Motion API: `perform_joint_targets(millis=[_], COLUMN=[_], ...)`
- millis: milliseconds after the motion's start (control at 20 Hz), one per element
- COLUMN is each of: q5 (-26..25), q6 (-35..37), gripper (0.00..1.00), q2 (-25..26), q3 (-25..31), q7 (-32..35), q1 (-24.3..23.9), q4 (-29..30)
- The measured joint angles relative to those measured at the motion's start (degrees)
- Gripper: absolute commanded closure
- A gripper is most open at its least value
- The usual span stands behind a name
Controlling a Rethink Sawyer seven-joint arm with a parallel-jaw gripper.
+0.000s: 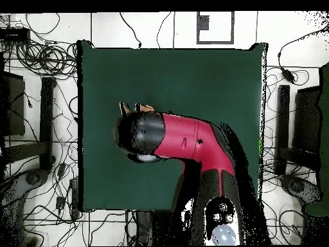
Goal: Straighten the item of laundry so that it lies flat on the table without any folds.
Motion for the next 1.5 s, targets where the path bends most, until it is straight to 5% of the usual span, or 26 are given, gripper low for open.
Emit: perform_joint_targets(millis=[1500], q5=[3.35], q6=[19.11], gripper=[1.00], q2=[0.65], q3=[-1.14], q7=[0.05], q1=[0.63], q4=[-16.65])
